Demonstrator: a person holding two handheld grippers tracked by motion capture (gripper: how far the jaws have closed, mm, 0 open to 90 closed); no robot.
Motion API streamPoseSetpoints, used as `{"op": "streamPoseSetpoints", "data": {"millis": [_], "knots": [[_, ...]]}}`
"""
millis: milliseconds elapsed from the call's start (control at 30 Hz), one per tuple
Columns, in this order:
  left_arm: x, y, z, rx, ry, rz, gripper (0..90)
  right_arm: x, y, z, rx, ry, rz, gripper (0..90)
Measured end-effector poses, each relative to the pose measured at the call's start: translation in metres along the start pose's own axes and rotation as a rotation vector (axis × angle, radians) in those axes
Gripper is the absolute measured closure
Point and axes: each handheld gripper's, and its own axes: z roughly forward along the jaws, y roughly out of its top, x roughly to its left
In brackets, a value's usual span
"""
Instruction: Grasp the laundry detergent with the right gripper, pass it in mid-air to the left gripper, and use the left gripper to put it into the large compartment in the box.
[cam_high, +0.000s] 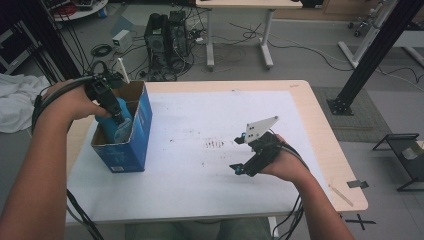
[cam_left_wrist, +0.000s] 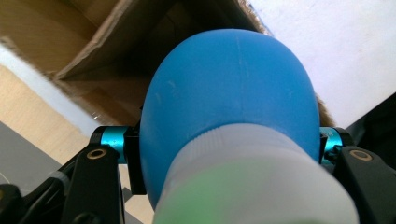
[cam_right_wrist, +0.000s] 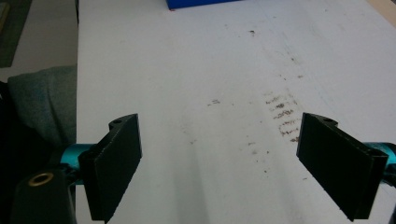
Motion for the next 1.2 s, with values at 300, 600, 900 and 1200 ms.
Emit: {"op": "streamPoseSetpoints", "data": {"millis": [300, 600, 900, 1200], "knots": [[0.001, 0.002, 0.025, 0.023, -0.016, 0.038, 38.9, 0.001, 0.002, 0.006, -0.014, 0.009, -0.010, 13.2], [0.005, 0.002, 0.046, 0.019, -0.021, 0.048, 38.9, 0.001, 0.001, 0.006, -0.010, 0.006, -0.009, 13.2], [0.005, 0.001, 0.048, 0.022, -0.025, 0.058, 38.9, 0.001, 0.002, 0.008, -0.010, 0.007, -0.004, 13.2], [0.005, -0.001, 0.049, 0.017, -0.049, 0.052, 34.9, 0.001, 0.003, 0.009, -0.013, 0.008, 0.001, 13.2]]}}
